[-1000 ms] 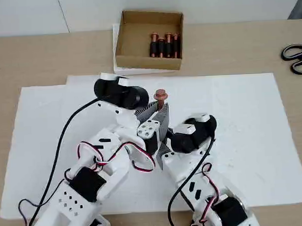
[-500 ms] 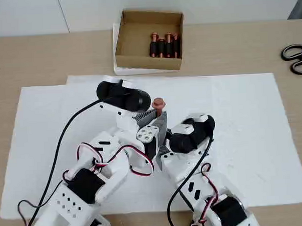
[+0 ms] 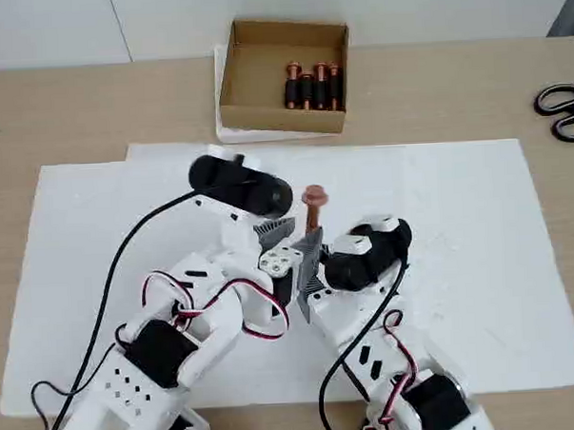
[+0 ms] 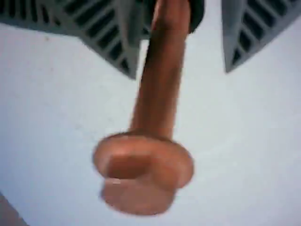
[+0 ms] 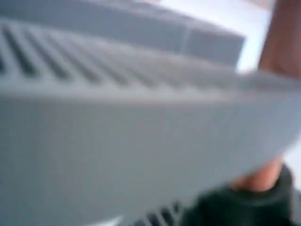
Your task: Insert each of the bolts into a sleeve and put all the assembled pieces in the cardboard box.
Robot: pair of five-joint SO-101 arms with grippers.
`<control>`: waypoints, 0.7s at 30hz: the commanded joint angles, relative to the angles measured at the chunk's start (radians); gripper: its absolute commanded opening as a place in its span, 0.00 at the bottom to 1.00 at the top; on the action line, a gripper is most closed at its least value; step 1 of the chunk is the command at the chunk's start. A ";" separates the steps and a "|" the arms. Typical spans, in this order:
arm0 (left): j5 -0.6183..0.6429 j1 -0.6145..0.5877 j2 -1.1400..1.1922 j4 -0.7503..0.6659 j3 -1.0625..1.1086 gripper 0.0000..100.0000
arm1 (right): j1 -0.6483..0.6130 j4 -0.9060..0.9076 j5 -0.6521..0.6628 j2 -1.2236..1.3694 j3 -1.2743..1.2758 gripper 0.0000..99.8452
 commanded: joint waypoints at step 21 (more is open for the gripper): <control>-0.227 -0.195 -0.018 0.387 -0.357 0.18 | 0.051 -0.025 -0.002 -0.010 -0.031 0.00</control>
